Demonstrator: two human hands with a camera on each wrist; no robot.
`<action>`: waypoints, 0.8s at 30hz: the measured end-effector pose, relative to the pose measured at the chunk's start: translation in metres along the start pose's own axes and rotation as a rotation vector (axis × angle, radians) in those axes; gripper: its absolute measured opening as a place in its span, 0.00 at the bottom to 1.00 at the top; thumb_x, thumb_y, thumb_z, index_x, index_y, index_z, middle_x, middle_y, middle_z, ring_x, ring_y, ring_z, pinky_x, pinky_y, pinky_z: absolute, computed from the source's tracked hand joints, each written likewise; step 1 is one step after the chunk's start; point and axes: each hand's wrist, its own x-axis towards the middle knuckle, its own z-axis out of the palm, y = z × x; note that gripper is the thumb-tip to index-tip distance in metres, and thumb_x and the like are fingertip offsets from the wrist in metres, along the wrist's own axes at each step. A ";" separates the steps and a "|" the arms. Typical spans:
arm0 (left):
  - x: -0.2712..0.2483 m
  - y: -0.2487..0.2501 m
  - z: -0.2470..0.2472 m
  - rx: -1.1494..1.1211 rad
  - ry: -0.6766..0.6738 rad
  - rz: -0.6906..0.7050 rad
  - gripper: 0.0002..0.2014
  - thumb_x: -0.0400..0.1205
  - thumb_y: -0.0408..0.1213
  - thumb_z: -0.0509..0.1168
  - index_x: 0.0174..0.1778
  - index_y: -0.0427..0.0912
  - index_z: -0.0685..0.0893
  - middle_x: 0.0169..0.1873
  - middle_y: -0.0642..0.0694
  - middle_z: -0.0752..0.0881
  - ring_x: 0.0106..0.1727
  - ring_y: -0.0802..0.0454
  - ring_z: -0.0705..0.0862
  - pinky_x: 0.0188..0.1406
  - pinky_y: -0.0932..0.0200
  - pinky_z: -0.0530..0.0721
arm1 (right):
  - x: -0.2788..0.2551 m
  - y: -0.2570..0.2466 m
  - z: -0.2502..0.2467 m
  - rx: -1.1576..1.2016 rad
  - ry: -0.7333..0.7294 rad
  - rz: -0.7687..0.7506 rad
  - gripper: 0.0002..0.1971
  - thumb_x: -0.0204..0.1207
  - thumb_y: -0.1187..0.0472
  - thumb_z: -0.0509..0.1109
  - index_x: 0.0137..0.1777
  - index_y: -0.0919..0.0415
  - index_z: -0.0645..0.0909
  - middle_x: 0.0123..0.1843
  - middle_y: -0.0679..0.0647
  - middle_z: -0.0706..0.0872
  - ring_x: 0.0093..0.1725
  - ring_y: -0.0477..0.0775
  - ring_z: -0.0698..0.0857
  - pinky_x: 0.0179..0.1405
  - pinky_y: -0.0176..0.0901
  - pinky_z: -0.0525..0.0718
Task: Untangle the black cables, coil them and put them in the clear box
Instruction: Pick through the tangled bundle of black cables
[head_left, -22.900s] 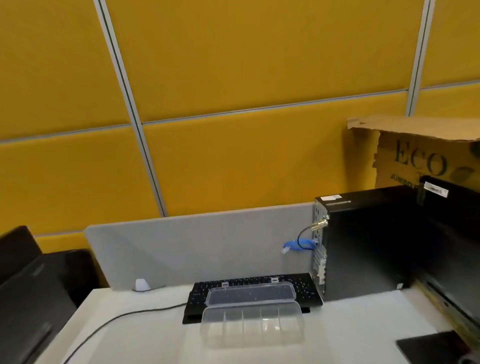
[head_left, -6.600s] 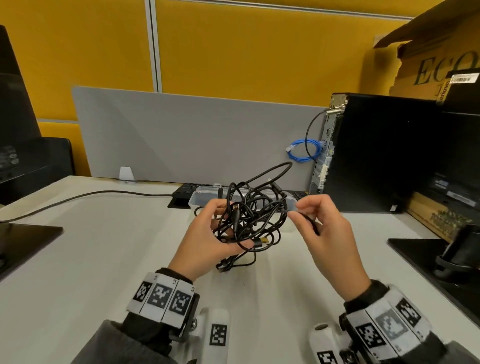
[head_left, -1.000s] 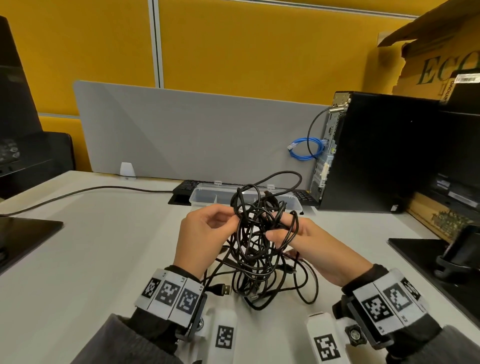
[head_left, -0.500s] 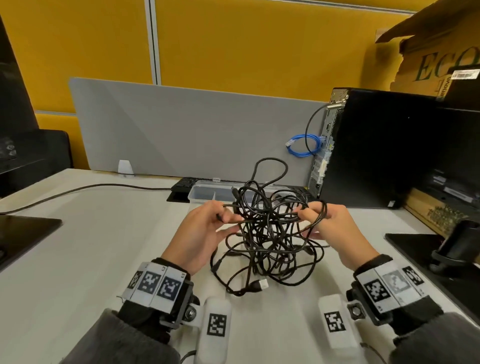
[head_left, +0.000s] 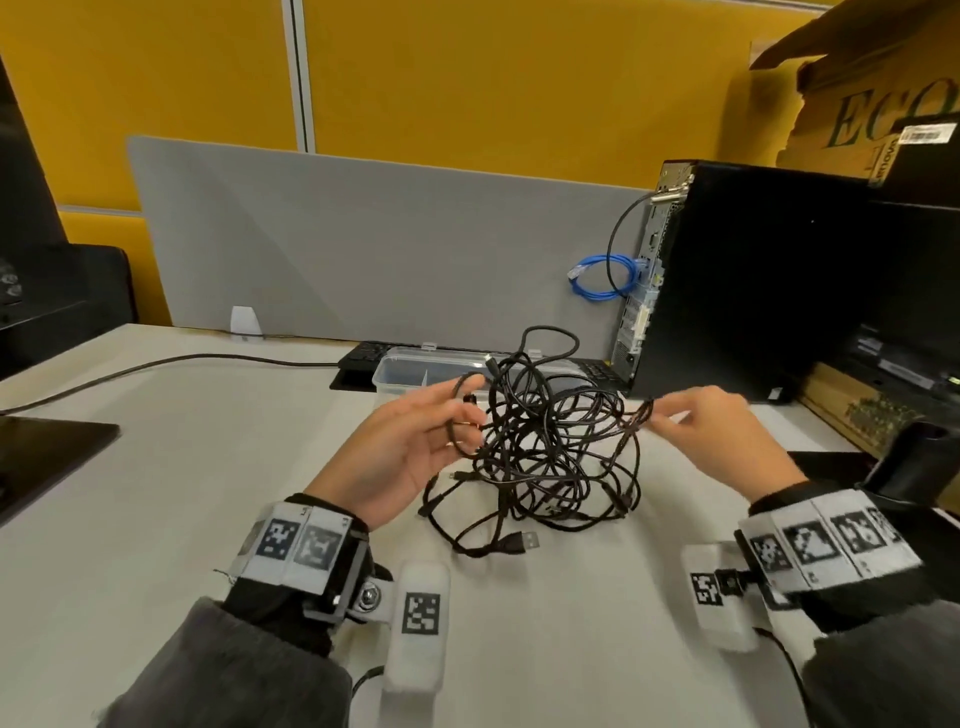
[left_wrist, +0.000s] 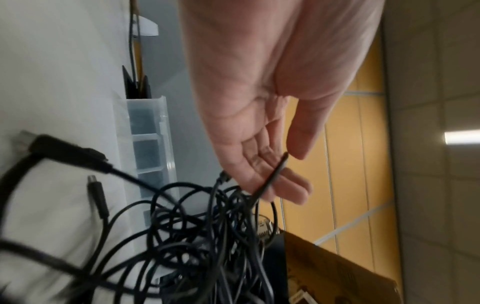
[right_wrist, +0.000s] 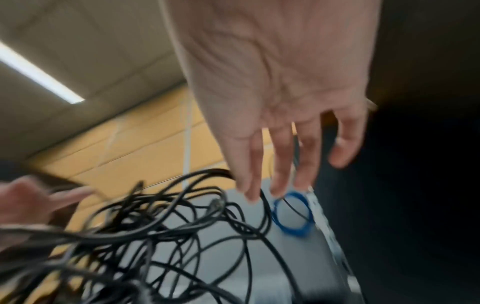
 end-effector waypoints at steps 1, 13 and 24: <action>0.001 -0.003 0.002 0.005 -0.025 0.002 0.20 0.75 0.32 0.60 0.65 0.38 0.78 0.35 0.46 0.85 0.37 0.53 0.84 0.43 0.62 0.86 | -0.005 -0.006 -0.002 -0.077 0.173 -0.083 0.09 0.77 0.50 0.64 0.47 0.49 0.84 0.47 0.47 0.85 0.44 0.47 0.82 0.49 0.50 0.83; 0.004 -0.006 0.008 0.229 0.054 0.291 0.30 0.68 0.20 0.65 0.65 0.48 0.76 0.55 0.55 0.87 0.61 0.57 0.84 0.57 0.60 0.83 | -0.025 -0.099 0.021 0.082 0.098 -0.629 0.10 0.79 0.53 0.66 0.46 0.56 0.86 0.39 0.49 0.85 0.41 0.50 0.84 0.40 0.46 0.83; 0.006 -0.024 0.004 0.846 -0.073 0.121 0.27 0.70 0.39 0.77 0.56 0.72 0.75 0.41 0.59 0.81 0.39 0.60 0.79 0.49 0.63 0.80 | -0.039 -0.123 -0.046 1.111 -0.354 -0.326 0.11 0.84 0.55 0.57 0.45 0.59 0.78 0.31 0.53 0.80 0.29 0.53 0.82 0.43 0.54 0.88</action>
